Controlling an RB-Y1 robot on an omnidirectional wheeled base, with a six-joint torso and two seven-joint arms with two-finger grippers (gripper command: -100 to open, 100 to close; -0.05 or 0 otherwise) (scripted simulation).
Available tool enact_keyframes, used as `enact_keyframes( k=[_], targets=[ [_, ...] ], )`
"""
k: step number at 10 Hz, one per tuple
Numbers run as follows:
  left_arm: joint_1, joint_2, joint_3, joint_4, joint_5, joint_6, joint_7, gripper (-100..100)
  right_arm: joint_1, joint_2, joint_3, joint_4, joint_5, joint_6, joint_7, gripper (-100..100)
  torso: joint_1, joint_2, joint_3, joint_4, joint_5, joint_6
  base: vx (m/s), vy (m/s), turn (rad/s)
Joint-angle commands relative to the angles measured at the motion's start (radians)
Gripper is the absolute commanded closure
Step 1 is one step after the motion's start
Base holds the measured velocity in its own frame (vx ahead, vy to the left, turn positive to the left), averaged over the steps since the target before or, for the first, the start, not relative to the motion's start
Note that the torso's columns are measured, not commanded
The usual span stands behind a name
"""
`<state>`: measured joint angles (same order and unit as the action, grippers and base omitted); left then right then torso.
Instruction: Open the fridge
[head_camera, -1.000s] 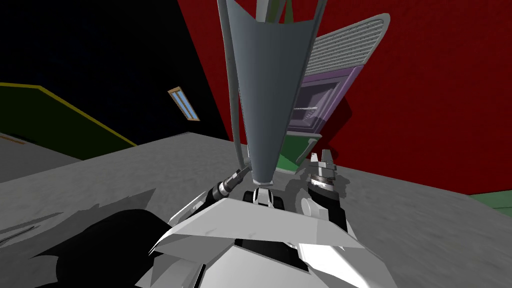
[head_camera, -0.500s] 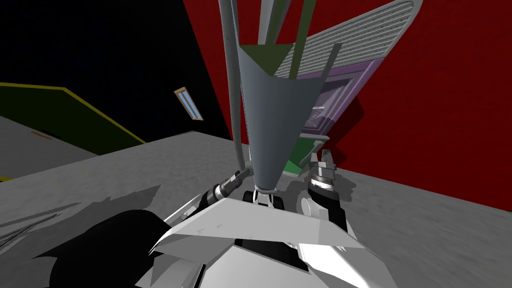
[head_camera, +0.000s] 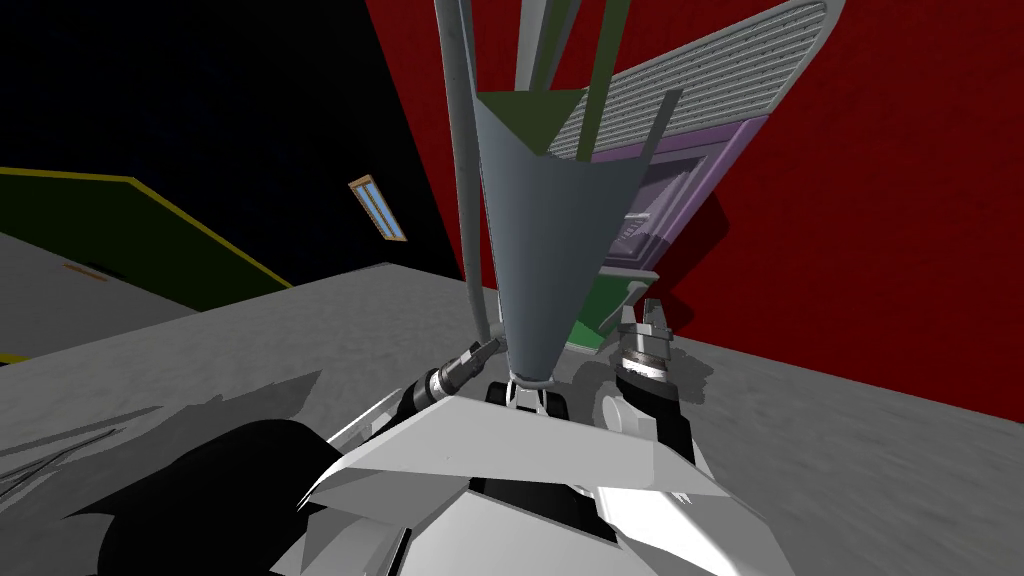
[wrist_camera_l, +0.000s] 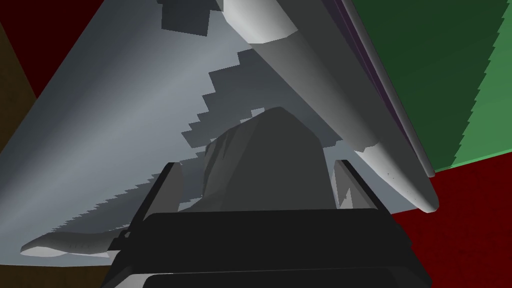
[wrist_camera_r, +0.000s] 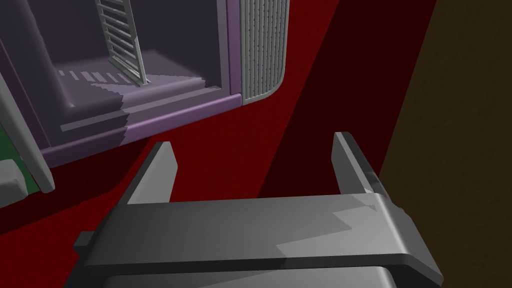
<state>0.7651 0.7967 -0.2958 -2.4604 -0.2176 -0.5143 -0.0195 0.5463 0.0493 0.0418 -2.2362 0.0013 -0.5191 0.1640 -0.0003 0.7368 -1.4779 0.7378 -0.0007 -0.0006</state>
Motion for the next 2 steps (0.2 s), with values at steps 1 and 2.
enact_keyframes(
  k=[1, 2],
  targets=[
    [0.000, 0.000, 0.000, 0.000, 0.000, 0.000, 0.000, 0, 0.000, 0.000, 0.000, 0.000, 0.000, 0.000, 0.000, 0, 0.000, 0.000, 0.000, 0.000, 0.000, 0.000, 0.000, 0.000, 0.000],
    [0.000, 0.000, 0.000, 0.000, -0.001, -0.001, -0.001, 0, 0.000, 0.000, 0.000, 0.000, 0.000, 0.000, 0.000, 0, 0.001, 0.000, 0.001, 0.000, 0.001, 0.000, 0.000, 0.000, 0.000]
  ],
)
